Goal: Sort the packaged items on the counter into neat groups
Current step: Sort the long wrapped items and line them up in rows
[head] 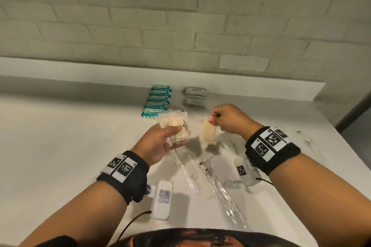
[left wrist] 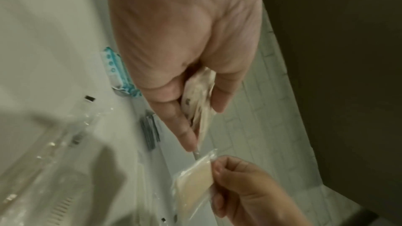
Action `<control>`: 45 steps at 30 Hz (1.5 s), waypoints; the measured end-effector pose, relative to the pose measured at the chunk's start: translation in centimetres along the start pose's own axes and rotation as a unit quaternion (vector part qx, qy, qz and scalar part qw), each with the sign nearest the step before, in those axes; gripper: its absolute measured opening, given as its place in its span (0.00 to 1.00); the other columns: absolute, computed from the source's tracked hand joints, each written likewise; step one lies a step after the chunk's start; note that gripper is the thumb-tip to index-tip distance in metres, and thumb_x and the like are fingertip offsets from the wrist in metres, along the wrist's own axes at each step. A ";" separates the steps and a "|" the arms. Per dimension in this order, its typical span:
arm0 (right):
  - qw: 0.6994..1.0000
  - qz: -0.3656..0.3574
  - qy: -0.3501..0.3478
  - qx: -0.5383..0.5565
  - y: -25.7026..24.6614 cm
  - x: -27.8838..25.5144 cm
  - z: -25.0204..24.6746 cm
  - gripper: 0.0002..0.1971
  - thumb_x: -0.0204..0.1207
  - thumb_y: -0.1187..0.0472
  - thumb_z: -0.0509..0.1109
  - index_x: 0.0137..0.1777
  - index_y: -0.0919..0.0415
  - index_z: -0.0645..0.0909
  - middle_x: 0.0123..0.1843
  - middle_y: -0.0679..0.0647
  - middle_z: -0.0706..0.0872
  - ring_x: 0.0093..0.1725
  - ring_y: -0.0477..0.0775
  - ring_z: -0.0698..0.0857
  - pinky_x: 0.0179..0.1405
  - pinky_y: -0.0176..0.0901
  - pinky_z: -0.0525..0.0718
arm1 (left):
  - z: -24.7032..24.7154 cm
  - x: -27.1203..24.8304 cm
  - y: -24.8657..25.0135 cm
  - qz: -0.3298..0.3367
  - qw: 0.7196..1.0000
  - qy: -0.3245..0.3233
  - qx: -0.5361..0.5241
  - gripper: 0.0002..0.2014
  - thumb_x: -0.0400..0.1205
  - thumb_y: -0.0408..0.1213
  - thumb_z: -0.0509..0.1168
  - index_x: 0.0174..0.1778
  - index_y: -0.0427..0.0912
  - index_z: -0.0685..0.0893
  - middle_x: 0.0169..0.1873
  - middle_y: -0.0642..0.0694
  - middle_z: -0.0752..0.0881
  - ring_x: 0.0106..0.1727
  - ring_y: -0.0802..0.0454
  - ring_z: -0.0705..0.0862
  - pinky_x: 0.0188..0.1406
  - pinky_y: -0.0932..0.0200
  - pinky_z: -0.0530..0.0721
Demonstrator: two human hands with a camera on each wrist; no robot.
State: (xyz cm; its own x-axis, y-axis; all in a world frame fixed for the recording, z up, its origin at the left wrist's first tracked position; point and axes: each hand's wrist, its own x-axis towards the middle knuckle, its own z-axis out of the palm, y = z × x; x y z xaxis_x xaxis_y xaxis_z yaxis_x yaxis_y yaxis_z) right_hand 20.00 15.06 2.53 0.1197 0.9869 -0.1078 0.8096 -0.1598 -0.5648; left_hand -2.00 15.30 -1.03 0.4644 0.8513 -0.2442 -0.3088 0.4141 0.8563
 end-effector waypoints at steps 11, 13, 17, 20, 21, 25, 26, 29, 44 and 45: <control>0.988 0.013 -0.094 -0.118 -1.1 6.7 5.5 0.13 0.82 0.62 0.63 0.60 0.67 0.84 0.60 0.61 0.85 0.57 0.58 0.84 0.59 0.49 0.82 | -3.2 2.9 -0.4 -0.003 0.995 0.097 -0.034 0.15 0.80 0.27 0.67 0.62 0.29 0.80 0.51 0.35 0.86 0.47 0.40 0.88 0.43 0.50 0.91; 0.999 0.003 -0.048 0.006 -1.5 6.3 5.4 0.15 0.82 0.55 0.64 0.55 0.67 0.85 0.54 0.62 0.87 0.52 0.61 0.86 0.55 0.55 0.84 | -3.6 3.3 -0.5 0.008 0.995 0.096 -0.020 0.13 0.80 0.27 0.67 0.61 0.32 0.82 0.55 0.33 0.87 0.50 0.40 0.88 0.46 0.49 0.90; 0.971 -0.029 -0.074 0.227 -3.1 3.5 5.0 0.08 0.73 0.55 0.76 0.44 0.61 0.88 0.37 0.51 0.89 0.29 0.44 0.81 0.29 0.34 0.79 | -3.2 4.0 -0.8 0.019 0.996 0.090 0.008 0.09 0.81 0.28 0.65 0.56 0.37 0.85 0.53 0.35 0.88 0.51 0.39 0.88 0.51 0.46 0.86; 0.972 -0.071 0.001 0.223 -2.9 2.5 4.8 0.04 0.70 0.63 0.79 0.38 0.62 0.87 0.35 0.50 0.87 0.31 0.42 0.79 0.34 0.36 0.80 | -2.3 4.1 -1.1 0.018 0.996 0.082 0.028 0.08 0.84 0.33 0.63 0.52 0.34 0.86 0.48 0.35 0.87 0.47 0.39 0.86 0.45 0.48 0.87; 0.975 -0.106 0.034 0.192 -2.6 2.3 4.5 0.04 0.71 0.62 0.78 0.38 0.61 0.87 0.35 0.48 0.85 0.32 0.41 0.79 0.37 0.36 0.80 | -2.0 4.1 -1.1 0.010 0.996 0.082 0.031 0.11 0.85 0.38 0.62 0.52 0.34 0.86 0.46 0.35 0.88 0.45 0.40 0.87 0.41 0.50 0.89; 0.949 -0.297 0.075 -0.070 -1.7 0.9 3.3 0.02 0.74 0.58 0.75 0.42 0.54 0.88 0.43 0.44 0.83 0.40 0.47 0.81 0.39 0.46 0.82 | -1.8 4.0 -0.9 -0.050 0.996 0.070 -0.017 0.13 0.83 0.46 0.64 0.51 0.38 0.84 0.41 0.40 0.87 0.40 0.46 0.87 0.39 0.53 0.88; 0.945 -0.311 0.050 -0.088 -1.5 0.5 3.1 0.02 0.73 0.58 0.75 0.44 0.51 0.89 0.47 0.44 0.83 0.43 0.48 0.83 0.41 0.46 0.83 | -1.8 3.8 -0.9 -0.048 0.996 0.069 -0.016 0.07 0.82 0.40 0.67 0.49 0.40 0.83 0.41 0.42 0.88 0.41 0.47 0.87 0.39 0.54 0.86; 0.966 -0.252 -0.025 0.044 -1.4 0.1 2.7 0.06 0.73 0.64 0.76 0.44 0.52 0.90 0.55 0.44 0.80 0.50 0.44 0.82 0.50 0.35 0.79 | -1.6 3.4 -0.6 0.008 0.997 0.072 0.010 0.09 0.78 0.24 0.67 0.49 0.42 0.80 0.37 0.46 0.88 0.40 0.47 0.87 0.39 0.55 0.83; 0.974 -0.113 -0.021 0.197 -2.7 0.2 1.4 0.16 0.73 0.63 0.75 0.60 0.50 0.84 0.47 0.47 0.85 0.42 0.44 0.81 0.51 0.43 0.82 | -0.2 2.6 0.1 0.092 0.959 0.105 0.246 0.22 0.74 0.28 0.74 0.61 0.44 0.78 0.45 0.47 0.87 0.43 0.50 0.86 0.37 0.57 0.81; 0.981 -0.107 -0.042 0.159 -2.9 0.3 1.1 0.15 0.72 0.61 0.78 0.58 0.51 0.85 0.45 0.47 0.86 0.42 0.45 0.83 0.51 0.44 0.83 | -0.2 2.7 0.1 0.093 0.951 0.107 0.276 0.23 0.73 0.30 0.75 0.62 0.46 0.78 0.45 0.48 0.87 0.43 0.51 0.86 0.38 0.57 0.81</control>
State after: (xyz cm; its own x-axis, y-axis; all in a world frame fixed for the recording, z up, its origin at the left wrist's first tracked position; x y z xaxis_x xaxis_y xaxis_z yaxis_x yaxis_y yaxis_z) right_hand 17.07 15.77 3.24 -0.0911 0.9957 -0.0187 0.5888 0.0387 -0.8073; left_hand -0.93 17.75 -1.70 0.2469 0.9638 -0.1008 0.1403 0.0674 0.9878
